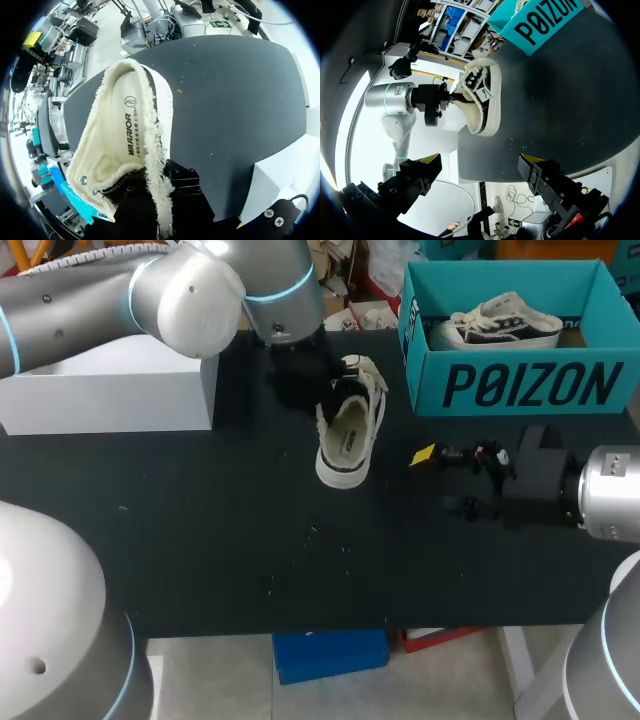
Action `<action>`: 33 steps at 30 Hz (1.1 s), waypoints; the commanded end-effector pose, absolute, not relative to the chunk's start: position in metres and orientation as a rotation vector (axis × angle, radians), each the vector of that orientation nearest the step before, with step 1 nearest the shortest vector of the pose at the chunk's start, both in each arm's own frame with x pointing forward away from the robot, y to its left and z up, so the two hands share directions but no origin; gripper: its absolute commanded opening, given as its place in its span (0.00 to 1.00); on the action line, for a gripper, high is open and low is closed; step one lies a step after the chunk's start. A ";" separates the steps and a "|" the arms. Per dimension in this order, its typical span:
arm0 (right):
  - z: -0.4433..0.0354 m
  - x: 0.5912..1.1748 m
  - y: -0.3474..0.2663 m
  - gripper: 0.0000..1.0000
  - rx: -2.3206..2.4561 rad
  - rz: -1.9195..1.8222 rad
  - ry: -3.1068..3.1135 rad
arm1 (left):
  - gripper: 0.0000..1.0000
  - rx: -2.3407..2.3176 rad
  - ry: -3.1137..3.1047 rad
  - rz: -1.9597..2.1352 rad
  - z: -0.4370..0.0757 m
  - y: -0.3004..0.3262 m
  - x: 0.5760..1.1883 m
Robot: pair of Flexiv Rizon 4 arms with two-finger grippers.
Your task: Take the shoe out of the shoebox, open the shoe tongue, remove and reinsert the insole, then place the shoe into the shoebox
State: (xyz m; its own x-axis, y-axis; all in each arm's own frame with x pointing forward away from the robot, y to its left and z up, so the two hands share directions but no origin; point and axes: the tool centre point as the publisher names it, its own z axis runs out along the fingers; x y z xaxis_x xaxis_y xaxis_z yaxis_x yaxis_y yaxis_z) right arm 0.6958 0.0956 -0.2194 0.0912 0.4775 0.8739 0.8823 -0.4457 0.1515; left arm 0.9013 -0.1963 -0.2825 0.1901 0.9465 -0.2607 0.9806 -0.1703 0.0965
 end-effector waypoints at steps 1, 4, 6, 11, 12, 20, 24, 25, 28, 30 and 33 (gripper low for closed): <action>-0.219 0.695 0.095 1.00 -1.962 -1.308 -1.335 | 0.00 2.210 1.836 -0.170 -0.236 -0.181 0.894; -0.219 0.695 0.095 1.00 -1.962 -1.308 -1.335 | 0.00 2.189 1.832 -0.158 -0.224 -0.178 0.897; -0.219 0.695 0.095 1.00 -1.962 -1.308 -1.335 | 0.00 2.162 1.846 -0.164 -0.218 -0.175 0.900; -0.219 0.695 0.095 1.00 -1.962 -1.308 -1.335 | 0.00 2.020 1.960 -0.233 -0.209 -0.159 0.914; -0.219 0.695 0.095 1.00 -1.962 -1.308 -1.335 | 0.00 1.977 1.993 -0.249 -0.208 -0.152 0.919; -0.219 0.695 0.095 1.00 -1.962 -1.308 -1.335 | 0.00 1.678 2.196 -0.232 -0.202 -0.079 0.951; -0.219 0.695 0.095 1.00 -1.962 -1.308 -1.335 | 0.00 1.544 2.279 -0.190 -0.194 -0.042 0.961; -0.219 0.695 0.095 1.00 -1.962 -1.308 -1.335 | 0.00 1.510 2.299 -0.187 -0.193 -0.033 0.964; -0.219 0.695 0.095 1.00 -1.962 -1.308 -1.335 | 0.00 1.414 2.348 -0.166 -0.190 -0.005 0.973; -0.219 0.695 0.095 1.00 -1.962 -1.308 -1.335 | 0.00 1.372 2.375 -0.149 -0.188 0.011 0.976; -0.219 0.695 0.095 1.00 -1.962 -1.308 -1.335 | 0.00 1.297 2.426 -0.133 -0.190 0.037 0.983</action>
State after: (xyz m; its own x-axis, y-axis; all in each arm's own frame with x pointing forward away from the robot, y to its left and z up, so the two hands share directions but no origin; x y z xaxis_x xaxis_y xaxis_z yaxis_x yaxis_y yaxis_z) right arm 0.6958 0.0956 -0.2195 0.0912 0.4776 0.8738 0.8822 -0.4457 0.1516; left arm 0.9897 0.0129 -0.1908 -0.4904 0.7915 -0.3647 0.8246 0.5568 0.0996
